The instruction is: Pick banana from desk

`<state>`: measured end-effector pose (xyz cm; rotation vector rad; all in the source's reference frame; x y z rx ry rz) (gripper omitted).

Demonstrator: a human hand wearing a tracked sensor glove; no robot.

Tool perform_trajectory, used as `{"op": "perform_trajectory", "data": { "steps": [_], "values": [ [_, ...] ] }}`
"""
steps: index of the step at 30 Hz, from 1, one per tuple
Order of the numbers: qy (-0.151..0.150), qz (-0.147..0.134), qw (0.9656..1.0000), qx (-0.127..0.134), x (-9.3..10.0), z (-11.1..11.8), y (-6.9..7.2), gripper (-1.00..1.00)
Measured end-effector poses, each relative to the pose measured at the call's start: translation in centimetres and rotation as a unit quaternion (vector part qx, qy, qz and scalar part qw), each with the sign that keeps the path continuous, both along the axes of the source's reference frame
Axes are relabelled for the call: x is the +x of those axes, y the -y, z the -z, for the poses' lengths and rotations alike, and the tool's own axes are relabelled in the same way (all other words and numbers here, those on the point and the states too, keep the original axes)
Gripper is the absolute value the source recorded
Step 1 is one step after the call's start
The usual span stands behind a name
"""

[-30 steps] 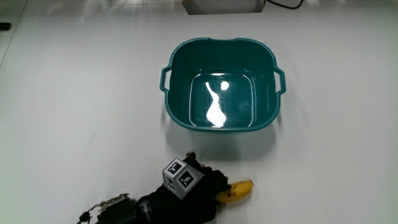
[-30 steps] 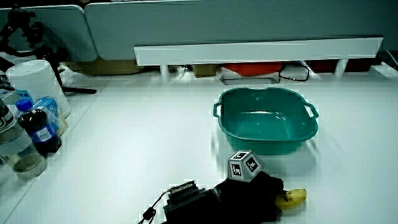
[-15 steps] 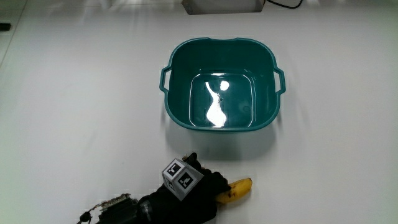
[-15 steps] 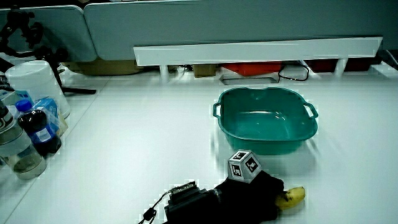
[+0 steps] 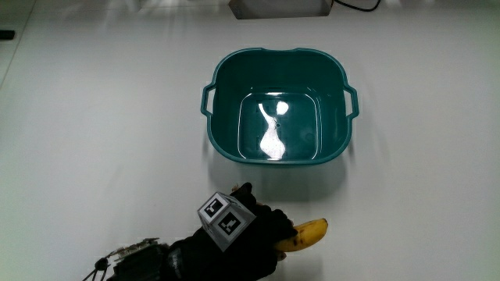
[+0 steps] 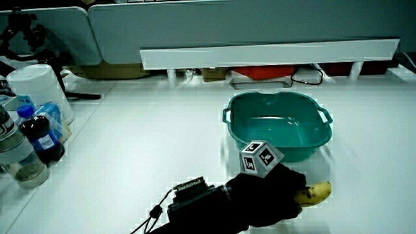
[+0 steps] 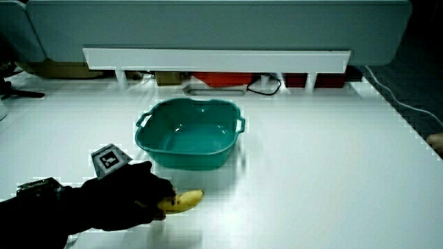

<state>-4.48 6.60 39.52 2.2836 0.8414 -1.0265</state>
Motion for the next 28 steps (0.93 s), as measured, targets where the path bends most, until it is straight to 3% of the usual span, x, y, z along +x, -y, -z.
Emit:
{"op": "perform_trajectory", "data": {
  "steps": [6,7,14,15,17,18,19,22,23,25,27,28],
  "values": [
    [-0.005,0.002,1.0,0.007,0.3,0.7,1.4,1.0],
    [-0.001,0.003,0.9998,0.02,0.4,1.1,1.8,1.0],
    [-0.009,0.018,0.9997,0.014,0.3,1.1,4.0,1.0],
    [-0.003,0.016,0.9995,0.029,0.3,1.5,4.4,1.0],
    [-0.003,0.02,0.9996,0.021,0.3,1.3,5.0,1.0],
    [0.0,0.023,0.9993,0.029,0.3,1.4,5.3,1.0],
    [0.001,0.027,0.9995,0.013,0.3,1.2,5.6,1.0],
    [-0.006,0.032,0.9993,0.017,0.4,0.7,6.5,1.0],
    [0.012,0.031,0.9994,0.011,0.5,0.8,6.7,1.0],
    [0.018,0.034,0.9988,0.031,0.5,0.6,7.4,1.0],
    [0.02,0.038,0.9989,0.02,0.5,0.2,8.1,1.0],
    [0.028,0.04,0.9985,0.026,0.6,0.3,8.4,1.0]
  ]
}}
